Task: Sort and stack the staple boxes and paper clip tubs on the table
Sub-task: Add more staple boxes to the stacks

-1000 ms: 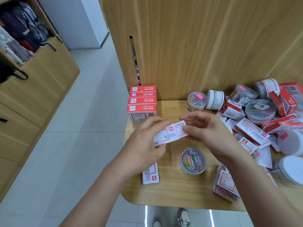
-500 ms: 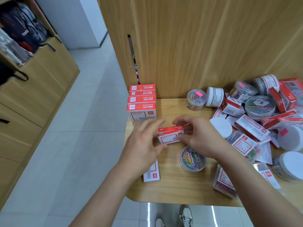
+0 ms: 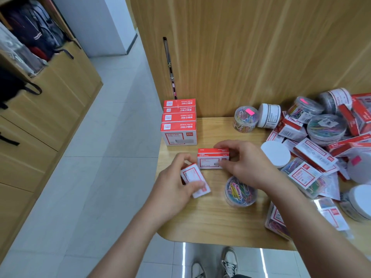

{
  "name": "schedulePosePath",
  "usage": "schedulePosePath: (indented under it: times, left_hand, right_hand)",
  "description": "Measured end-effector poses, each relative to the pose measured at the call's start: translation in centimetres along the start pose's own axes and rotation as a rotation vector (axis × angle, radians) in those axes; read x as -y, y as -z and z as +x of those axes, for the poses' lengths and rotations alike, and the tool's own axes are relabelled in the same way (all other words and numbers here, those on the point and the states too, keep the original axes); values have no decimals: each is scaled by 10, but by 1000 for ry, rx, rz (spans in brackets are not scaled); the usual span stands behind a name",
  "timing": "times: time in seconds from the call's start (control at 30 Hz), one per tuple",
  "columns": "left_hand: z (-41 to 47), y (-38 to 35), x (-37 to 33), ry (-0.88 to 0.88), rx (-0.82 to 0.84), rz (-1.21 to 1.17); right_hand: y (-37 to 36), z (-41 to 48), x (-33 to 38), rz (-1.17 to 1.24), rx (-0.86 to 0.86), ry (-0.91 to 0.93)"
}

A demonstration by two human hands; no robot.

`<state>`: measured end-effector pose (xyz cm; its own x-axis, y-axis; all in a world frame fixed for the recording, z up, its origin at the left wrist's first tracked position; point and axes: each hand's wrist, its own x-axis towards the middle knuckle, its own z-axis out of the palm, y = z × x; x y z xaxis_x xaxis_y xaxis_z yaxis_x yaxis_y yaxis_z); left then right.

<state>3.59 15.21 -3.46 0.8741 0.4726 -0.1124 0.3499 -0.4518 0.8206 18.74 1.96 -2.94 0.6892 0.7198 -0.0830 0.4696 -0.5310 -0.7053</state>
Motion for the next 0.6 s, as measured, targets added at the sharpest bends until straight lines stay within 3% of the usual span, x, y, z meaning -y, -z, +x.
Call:
schedulePosePath:
  times: [0.07, 0.13, 0.33, 0.5, 0.6]
  left_hand:
    - [7, -9, -2, 27, -73, -241]
    - [12, -18, -2, 34, -112, -293]
    - [19, -33, 7, -152, -359, 251]
    - [20, -43, 6, -191, -354, 195]
    - [23, -45, 4, -187, -327, 228]
  right_hand:
    - [-1, 0, 0, 14, -11, -12]
    - [0, -1, 0, 28, -5, -26]
    - [6, -6, 2, -113, 80, 13]
    - [10, -13, 11, -131, 188, 89]
    - [6, -12, 13, -129, 113, 74]
